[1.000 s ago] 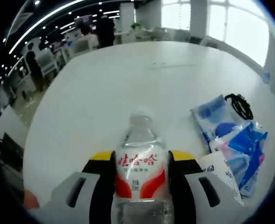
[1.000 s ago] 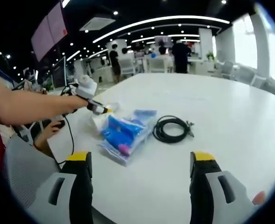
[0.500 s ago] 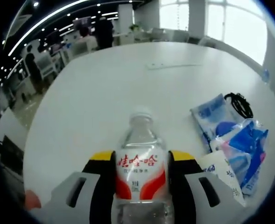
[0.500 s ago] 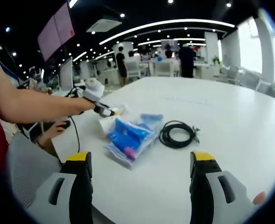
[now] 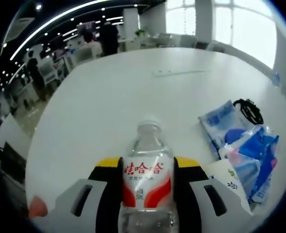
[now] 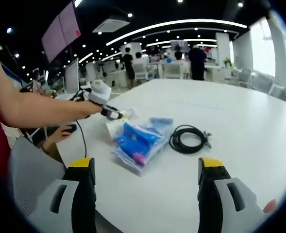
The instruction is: Arrange the tabletop items into an orderly group along one side of the table until the central work area is clear of visible clutter.
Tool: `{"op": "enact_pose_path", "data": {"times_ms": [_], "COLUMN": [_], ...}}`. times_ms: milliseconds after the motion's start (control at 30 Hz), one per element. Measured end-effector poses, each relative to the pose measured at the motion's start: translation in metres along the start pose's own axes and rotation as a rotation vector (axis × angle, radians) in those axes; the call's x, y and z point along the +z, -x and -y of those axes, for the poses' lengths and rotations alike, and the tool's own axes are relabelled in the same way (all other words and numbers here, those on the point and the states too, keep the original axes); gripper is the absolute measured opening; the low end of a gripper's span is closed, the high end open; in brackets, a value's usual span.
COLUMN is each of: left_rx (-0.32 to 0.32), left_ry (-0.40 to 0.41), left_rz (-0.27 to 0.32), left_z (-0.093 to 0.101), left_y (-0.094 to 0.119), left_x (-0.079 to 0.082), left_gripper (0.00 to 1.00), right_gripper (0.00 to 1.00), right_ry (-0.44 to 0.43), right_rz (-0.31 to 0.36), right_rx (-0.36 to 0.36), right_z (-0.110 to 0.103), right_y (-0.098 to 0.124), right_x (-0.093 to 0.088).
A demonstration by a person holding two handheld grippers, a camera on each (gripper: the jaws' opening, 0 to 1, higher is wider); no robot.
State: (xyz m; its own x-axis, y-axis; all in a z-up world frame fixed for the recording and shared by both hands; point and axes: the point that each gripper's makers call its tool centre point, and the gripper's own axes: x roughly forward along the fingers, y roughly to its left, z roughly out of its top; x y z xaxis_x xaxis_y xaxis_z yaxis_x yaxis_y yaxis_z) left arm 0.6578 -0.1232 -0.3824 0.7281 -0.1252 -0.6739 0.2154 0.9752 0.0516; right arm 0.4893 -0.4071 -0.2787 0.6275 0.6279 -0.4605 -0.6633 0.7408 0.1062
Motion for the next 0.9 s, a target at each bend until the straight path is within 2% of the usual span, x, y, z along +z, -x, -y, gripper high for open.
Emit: {"op": "enact_pose_path", "data": {"times_ms": [600,900], "left_rx": [0.018,0.027], "left_ry": [0.013,0.023], "left_rz": [0.047,0.079], "left_z": [-0.004,-0.007], "left_y": [0.008,0.016], "left_x": [0.004,0.011], "left_gripper": [0.36,0.36], "right_gripper": [0.87,0.87], "right_ry": [-0.003,0.003], "right_rz": [0.004,0.004], "right_rx": [0.004,0.008], "right_z": [-0.001,-0.002], "right_y": [-0.003,-0.004], "right_x": [0.001,0.001]}}
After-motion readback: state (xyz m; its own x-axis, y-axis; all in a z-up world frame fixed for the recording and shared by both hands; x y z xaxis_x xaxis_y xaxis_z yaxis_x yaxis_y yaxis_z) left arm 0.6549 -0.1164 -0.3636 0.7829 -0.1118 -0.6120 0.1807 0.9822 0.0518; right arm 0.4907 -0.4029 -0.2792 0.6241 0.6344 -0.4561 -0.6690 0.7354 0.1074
